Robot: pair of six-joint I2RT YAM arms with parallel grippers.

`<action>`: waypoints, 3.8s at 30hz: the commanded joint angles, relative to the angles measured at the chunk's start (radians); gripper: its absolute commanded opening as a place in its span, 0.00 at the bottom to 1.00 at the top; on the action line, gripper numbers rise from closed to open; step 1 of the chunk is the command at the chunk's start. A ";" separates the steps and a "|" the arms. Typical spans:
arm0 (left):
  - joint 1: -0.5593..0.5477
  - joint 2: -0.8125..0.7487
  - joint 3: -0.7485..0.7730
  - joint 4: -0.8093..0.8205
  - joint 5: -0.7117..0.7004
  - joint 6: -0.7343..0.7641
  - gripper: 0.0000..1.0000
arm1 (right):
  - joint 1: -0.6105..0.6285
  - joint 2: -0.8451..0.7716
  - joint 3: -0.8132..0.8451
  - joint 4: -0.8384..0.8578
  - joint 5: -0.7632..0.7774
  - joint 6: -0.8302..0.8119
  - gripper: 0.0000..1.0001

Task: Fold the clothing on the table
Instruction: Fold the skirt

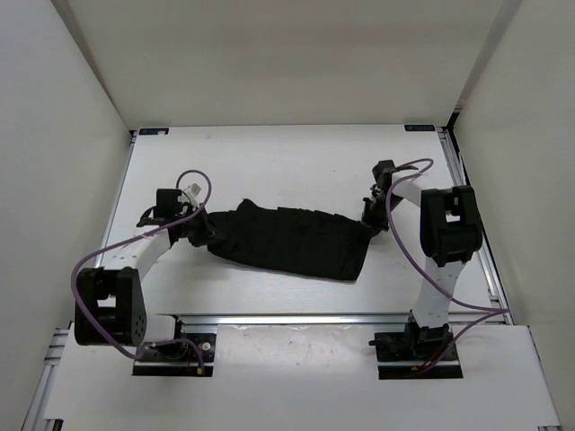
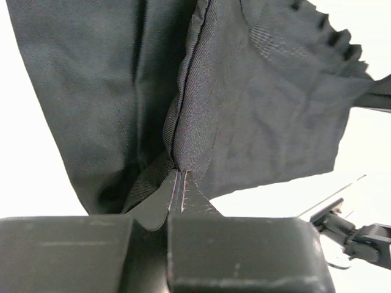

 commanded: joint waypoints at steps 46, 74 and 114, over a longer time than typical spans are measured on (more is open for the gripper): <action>0.077 -0.275 -0.074 -0.251 -0.200 -0.036 0.10 | -0.056 0.096 0.070 -0.092 0.085 -0.029 0.00; 0.223 -0.214 -0.137 -0.194 -0.293 -0.003 0.49 | -0.234 -0.512 -0.493 0.288 -0.275 -0.056 0.78; -0.167 0.154 -0.037 0.182 -0.155 -0.224 0.47 | -0.137 -0.168 -0.360 0.540 -0.612 -0.007 0.60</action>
